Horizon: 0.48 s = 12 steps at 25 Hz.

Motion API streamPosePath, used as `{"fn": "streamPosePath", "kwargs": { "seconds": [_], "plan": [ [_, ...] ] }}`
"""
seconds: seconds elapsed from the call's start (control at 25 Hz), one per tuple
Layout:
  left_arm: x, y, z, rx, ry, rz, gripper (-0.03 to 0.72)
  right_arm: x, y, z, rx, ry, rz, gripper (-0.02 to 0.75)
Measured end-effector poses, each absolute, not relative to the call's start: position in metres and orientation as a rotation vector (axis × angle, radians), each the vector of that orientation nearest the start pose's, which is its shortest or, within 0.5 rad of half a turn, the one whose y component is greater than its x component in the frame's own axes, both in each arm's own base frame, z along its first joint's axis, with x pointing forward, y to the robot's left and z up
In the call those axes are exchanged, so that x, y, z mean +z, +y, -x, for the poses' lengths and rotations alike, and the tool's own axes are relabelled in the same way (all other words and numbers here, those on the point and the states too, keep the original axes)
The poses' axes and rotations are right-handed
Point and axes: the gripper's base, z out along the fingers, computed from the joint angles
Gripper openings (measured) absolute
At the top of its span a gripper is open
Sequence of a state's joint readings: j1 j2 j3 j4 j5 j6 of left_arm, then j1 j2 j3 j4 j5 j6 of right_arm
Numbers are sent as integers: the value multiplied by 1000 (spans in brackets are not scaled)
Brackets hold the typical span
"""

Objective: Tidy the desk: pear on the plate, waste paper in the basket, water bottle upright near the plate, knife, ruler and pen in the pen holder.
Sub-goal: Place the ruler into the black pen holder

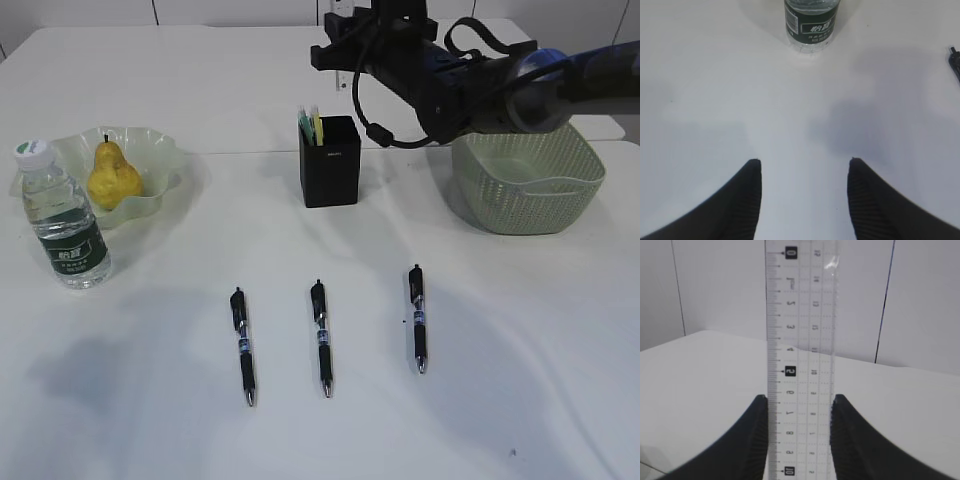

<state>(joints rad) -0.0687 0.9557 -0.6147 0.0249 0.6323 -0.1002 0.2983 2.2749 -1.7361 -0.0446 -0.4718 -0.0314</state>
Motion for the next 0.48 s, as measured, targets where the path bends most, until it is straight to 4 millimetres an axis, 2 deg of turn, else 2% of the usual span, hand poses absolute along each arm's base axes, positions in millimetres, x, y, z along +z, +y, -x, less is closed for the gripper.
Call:
{"fn": "streamPosePath", "kwargs": {
  "seconds": [0.48],
  "plan": [
    [264, -11, -174, -47, 2457, 20, 384, 214, 163, -514, 190, 1560, 367, 299]
  ]
}}
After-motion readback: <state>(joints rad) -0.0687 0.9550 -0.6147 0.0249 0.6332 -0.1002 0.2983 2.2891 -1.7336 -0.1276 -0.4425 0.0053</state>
